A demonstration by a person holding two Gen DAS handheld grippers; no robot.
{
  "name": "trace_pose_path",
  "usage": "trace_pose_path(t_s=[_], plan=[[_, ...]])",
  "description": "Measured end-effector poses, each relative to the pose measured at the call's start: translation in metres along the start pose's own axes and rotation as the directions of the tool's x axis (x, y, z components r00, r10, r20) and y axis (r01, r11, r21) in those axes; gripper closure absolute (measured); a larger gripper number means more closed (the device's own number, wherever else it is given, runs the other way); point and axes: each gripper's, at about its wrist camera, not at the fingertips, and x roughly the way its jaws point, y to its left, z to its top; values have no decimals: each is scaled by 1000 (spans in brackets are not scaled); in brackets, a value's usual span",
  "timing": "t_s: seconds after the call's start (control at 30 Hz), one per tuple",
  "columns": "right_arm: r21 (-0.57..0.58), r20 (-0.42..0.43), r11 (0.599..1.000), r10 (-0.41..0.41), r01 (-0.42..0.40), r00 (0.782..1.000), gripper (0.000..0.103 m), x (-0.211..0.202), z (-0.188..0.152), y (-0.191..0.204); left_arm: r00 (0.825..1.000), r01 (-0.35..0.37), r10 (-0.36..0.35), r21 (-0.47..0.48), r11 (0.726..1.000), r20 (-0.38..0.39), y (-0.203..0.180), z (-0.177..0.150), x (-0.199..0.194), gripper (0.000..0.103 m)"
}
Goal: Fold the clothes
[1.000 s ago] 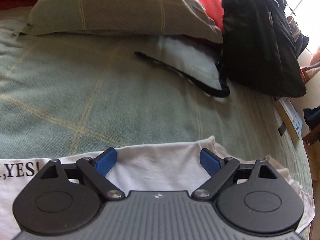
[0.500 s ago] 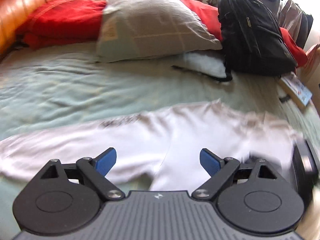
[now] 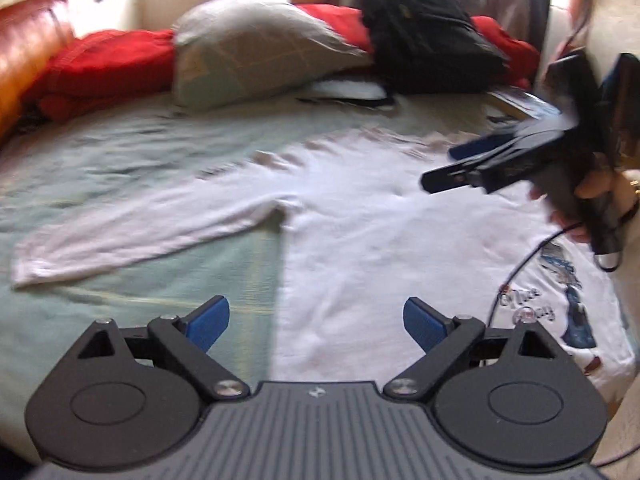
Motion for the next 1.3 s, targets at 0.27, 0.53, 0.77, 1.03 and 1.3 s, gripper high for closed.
trace_pose_path(t_s=[0.27, 0.53, 0.77, 1.03, 1.3], plan=[[1, -77, 969, -246, 247, 966, 0, -63, -103, 6, 996, 88, -88, 78, 993, -2, -45, -36, 70, 9], [158, -104, 942, -283, 297, 954, 0, -82, -180, 17, 999, 4, -6, 51, 999, 31, -45, -85, 37, 6], [165, -24, 902, -400, 399, 916, 0, -78, -205, 37, 996, -34, 22, 127, 991, 90, -82, -88, 16, 6], [187, -40, 900, -393, 394, 918, 0, -123, -249, 59, 990, -99, 91, 74, 992, 112, -106, -127, 21, 4], [147, 34, 912, -392, 383, 919, 0, -163, -283, 79, 983, -123, 115, 48, 991, 145, -118, -138, -1, 4]])
